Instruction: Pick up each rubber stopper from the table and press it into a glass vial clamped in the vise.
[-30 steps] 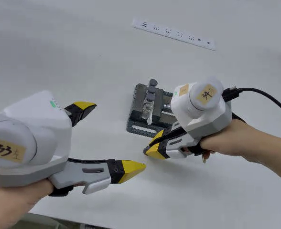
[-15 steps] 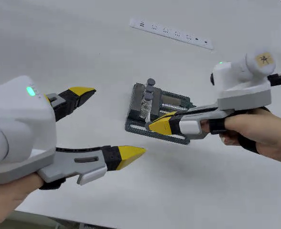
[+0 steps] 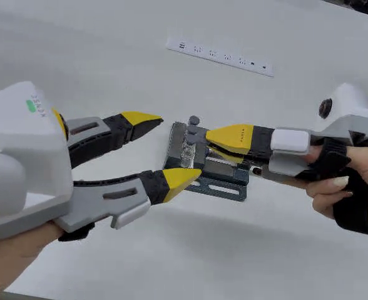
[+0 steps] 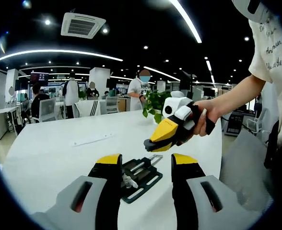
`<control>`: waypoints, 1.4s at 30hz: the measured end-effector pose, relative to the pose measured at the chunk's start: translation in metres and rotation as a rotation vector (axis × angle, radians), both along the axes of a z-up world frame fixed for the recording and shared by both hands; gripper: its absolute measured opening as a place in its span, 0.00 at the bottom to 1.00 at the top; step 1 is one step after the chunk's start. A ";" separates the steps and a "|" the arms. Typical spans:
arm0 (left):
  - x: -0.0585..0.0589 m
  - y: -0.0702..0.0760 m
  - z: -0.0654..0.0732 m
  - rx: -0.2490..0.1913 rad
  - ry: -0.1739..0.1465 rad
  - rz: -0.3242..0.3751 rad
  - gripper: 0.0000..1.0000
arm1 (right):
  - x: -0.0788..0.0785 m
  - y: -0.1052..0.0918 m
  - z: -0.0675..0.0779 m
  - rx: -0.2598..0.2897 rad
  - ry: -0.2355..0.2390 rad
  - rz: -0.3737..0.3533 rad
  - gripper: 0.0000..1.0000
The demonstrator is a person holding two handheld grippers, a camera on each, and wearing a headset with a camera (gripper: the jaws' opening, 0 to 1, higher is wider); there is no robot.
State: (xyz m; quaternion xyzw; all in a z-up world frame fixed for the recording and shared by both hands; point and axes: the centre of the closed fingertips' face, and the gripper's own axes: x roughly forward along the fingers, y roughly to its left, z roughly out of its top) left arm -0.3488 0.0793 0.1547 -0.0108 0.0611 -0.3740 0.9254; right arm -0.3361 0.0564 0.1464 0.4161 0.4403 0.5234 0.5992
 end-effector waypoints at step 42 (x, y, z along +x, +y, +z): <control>-0.012 -0.025 -0.001 -0.003 -0.006 -0.117 0.05 | -0.033 0.001 0.002 0.117 0.268 0.000 0.04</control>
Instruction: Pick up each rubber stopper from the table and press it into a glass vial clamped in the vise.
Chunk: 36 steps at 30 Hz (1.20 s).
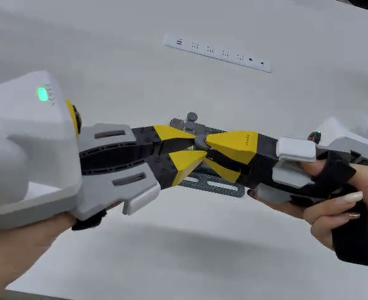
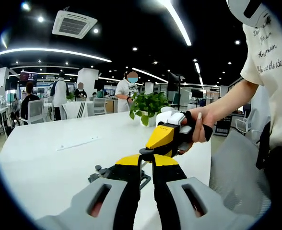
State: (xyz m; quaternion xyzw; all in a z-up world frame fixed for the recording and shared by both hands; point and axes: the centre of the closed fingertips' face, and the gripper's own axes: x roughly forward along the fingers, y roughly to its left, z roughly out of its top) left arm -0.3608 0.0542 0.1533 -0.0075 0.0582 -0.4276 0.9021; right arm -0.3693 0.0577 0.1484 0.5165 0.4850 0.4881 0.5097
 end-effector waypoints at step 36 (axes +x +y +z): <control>0.000 -0.001 -0.016 0.084 0.033 -0.016 0.04 | 0.019 -0.016 0.006 -0.292 -0.794 0.174 0.29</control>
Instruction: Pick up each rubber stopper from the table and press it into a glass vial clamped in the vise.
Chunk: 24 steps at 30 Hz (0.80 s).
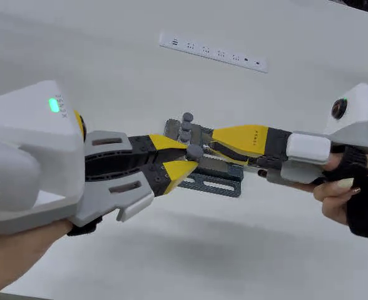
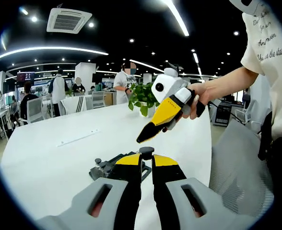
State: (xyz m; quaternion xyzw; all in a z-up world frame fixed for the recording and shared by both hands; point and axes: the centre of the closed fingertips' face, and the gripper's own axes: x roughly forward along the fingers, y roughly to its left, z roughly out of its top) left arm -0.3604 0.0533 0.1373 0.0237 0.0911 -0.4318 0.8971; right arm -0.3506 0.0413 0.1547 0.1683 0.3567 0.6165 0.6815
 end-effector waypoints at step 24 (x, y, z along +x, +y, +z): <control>-0.012 -0.020 -0.011 0.087 0.000 -0.091 0.04 | -0.031 0.001 -0.031 -0.551 -0.914 0.812 0.12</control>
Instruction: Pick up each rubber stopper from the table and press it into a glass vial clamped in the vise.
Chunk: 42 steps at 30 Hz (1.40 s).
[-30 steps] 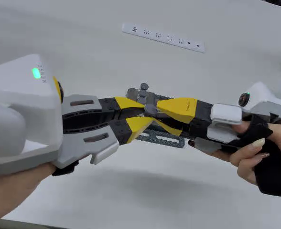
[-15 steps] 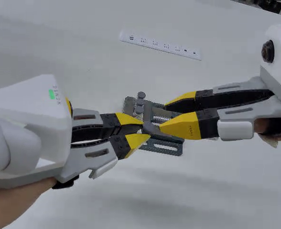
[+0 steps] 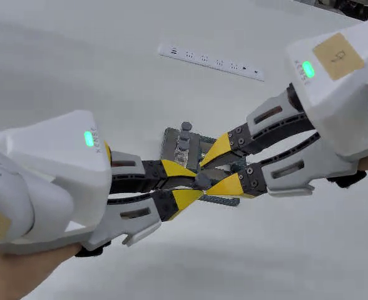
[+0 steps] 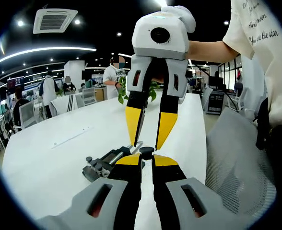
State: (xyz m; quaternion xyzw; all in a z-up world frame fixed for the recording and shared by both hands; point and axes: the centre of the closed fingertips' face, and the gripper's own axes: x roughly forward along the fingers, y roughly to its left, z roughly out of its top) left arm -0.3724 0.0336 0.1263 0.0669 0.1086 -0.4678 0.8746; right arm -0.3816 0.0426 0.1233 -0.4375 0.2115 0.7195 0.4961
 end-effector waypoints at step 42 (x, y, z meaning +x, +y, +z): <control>-0.009 -0.007 -0.004 0.007 -0.012 -0.047 0.04 | -0.011 -0.008 -0.005 -0.078 0.084 0.066 0.07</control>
